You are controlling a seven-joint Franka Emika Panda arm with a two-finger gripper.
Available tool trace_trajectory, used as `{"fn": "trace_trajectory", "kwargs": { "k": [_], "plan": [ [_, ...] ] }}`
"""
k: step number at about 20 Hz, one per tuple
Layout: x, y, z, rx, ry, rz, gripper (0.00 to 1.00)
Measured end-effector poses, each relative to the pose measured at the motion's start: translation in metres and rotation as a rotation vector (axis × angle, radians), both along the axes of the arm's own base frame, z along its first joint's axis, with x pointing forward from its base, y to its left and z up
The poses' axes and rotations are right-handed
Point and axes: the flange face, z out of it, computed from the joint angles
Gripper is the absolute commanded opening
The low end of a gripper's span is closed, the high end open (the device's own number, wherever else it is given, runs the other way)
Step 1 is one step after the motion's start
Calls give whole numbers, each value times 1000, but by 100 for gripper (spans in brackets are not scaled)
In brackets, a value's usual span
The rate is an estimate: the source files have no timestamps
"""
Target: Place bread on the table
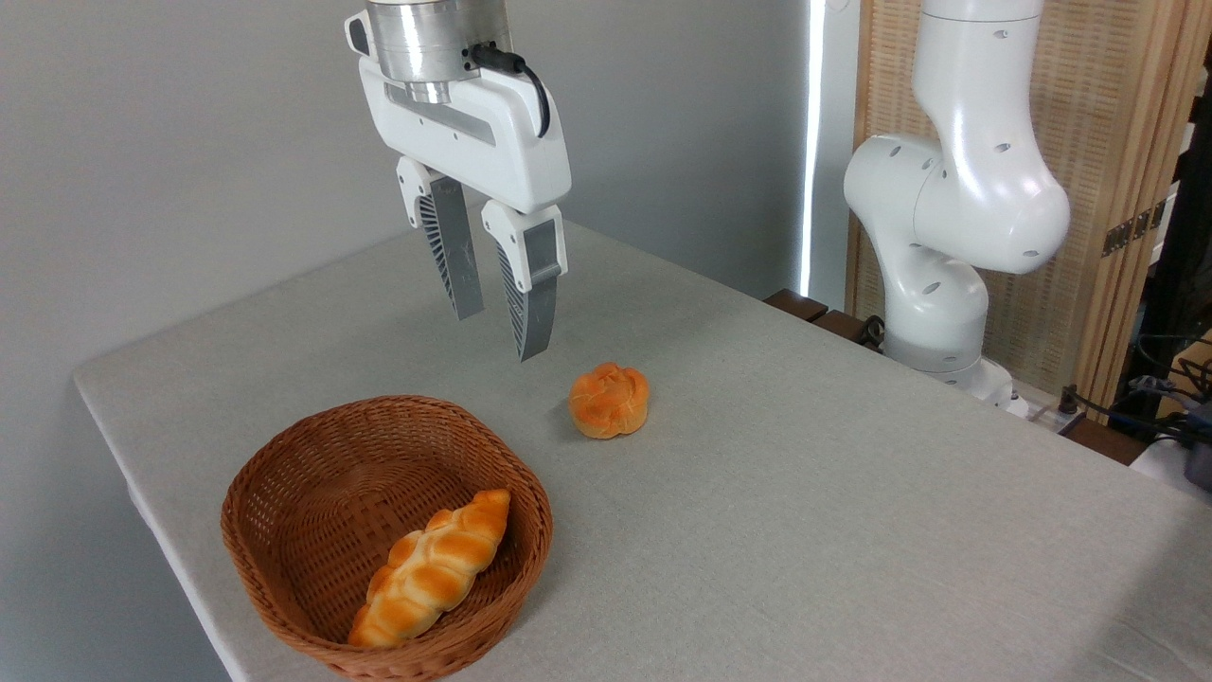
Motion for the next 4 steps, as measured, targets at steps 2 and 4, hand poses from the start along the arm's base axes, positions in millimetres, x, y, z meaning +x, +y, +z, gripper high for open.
{"fn": "trace_trajectory", "kwargs": {
  "k": [2, 4],
  "plan": [
    [0, 1, 0, 4, 0, 1, 100],
    [0, 2, 0, 18, -1, 0, 100]
  ]
}}
